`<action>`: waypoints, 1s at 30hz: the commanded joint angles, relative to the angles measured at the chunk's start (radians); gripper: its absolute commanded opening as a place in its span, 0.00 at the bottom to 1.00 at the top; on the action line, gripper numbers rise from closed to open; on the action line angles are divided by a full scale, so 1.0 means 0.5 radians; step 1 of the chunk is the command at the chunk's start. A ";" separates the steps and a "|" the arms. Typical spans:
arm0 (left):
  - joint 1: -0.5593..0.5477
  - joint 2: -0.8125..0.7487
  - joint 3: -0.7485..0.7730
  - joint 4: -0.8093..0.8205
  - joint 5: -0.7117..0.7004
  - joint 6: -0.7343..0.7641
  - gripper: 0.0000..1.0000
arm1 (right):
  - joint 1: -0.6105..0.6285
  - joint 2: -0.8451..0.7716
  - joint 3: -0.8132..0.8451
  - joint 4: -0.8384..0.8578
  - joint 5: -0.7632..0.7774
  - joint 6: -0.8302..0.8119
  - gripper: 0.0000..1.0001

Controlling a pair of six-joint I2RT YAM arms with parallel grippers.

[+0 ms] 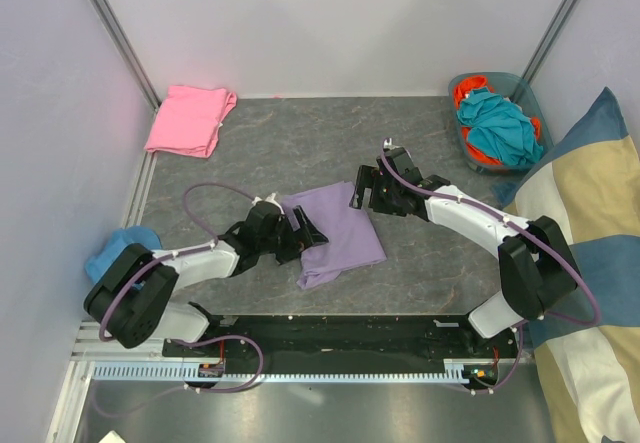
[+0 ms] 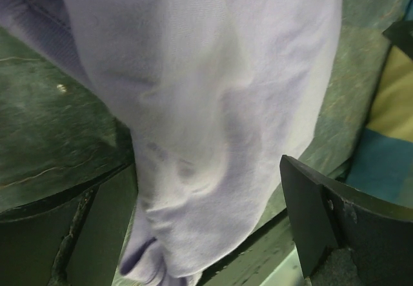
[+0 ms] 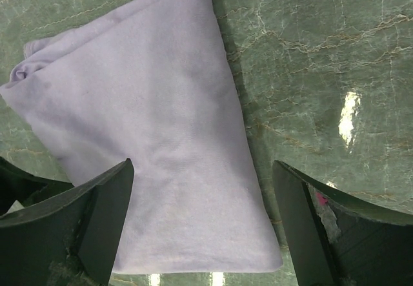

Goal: Fold and stack the t-shirts
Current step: Put the neatly folded tshirt into the corner of the board with the left arm

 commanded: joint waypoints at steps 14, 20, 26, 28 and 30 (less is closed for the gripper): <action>-0.030 0.879 -0.325 0.556 0.150 -0.419 0.92 | -0.003 -0.022 -0.009 -0.026 -0.019 -0.033 0.97; -0.027 1.026 -0.273 0.623 0.141 -0.410 0.83 | -0.003 -0.016 -0.018 -0.026 -0.022 -0.024 0.96; -0.030 1.036 -0.291 0.630 0.135 -0.419 0.83 | -0.003 0.017 -0.052 -0.042 0.241 -0.018 0.97; -0.030 1.021 -0.313 0.630 0.132 -0.413 0.83 | -0.021 0.088 -0.052 0.001 0.285 -0.030 0.97; -0.030 1.008 -0.322 0.630 0.132 -0.413 0.83 | -0.052 0.134 -0.052 0.081 0.322 -0.027 0.97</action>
